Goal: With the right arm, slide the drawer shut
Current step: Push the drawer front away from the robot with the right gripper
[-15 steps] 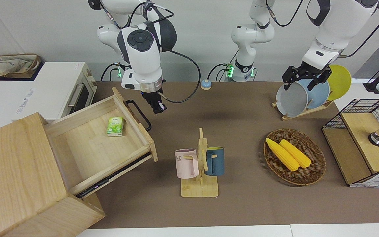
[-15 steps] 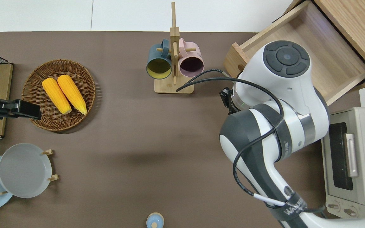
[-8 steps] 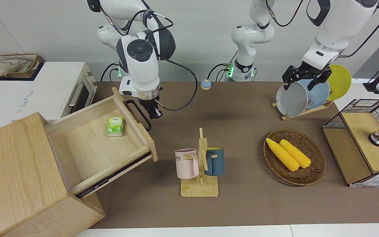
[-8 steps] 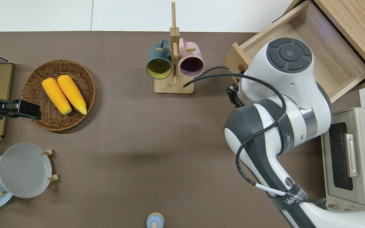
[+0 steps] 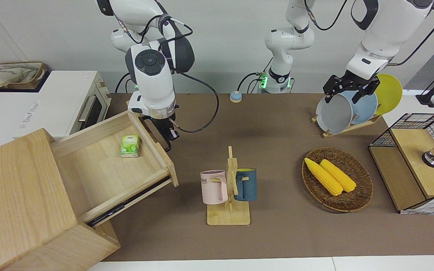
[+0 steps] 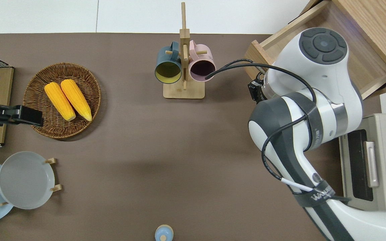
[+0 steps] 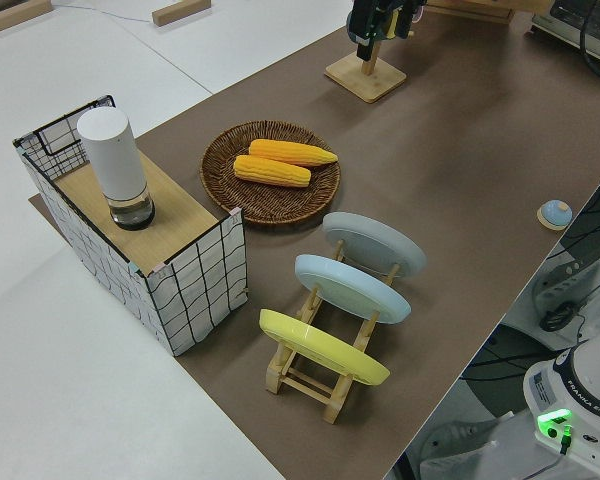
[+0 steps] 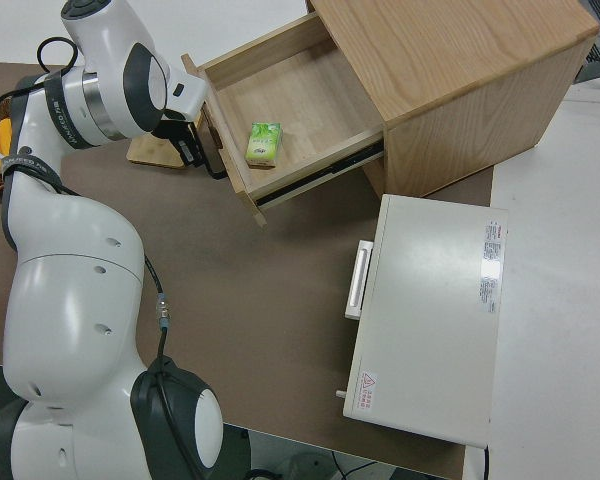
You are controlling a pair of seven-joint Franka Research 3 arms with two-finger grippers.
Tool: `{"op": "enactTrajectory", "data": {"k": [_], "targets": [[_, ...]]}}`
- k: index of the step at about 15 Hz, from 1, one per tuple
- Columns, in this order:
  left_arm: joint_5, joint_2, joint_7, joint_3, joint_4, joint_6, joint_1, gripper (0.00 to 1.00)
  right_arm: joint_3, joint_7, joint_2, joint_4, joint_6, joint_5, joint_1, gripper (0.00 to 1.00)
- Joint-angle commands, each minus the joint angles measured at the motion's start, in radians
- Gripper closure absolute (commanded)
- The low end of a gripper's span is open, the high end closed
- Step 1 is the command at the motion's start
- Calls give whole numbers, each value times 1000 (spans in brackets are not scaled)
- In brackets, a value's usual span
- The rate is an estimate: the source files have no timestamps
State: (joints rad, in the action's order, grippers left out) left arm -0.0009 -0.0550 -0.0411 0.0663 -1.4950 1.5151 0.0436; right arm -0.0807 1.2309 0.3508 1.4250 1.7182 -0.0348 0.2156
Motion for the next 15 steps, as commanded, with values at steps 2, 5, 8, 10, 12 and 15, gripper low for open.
{"op": "enactTrajectory", "data": {"k": [2,5,8,10,12,15], "targets": [[18,4,10,0,10,-18,-7,7,-16,-80,34,-58,9,-16,-67,1000],[18,4,10,0,10,-18,-7,7,-16,-100,40,-66,21,-16,-93,1000],[18,4,10,0,9,-18,-7,7,-17,-136,57,-95,21,-14,-122,1000],[18,4,10,0,10,-18,-7,7,-21,-152,68,-109,21,-14,-146,1000],[18,3,10,0,9,-18,-7,7,-24,-172,74,-116,21,-14,-168,1000],[18,4,10,0,10,-18,-7,7,-25,-227,77,-126,21,-13,-199,1000]]}}
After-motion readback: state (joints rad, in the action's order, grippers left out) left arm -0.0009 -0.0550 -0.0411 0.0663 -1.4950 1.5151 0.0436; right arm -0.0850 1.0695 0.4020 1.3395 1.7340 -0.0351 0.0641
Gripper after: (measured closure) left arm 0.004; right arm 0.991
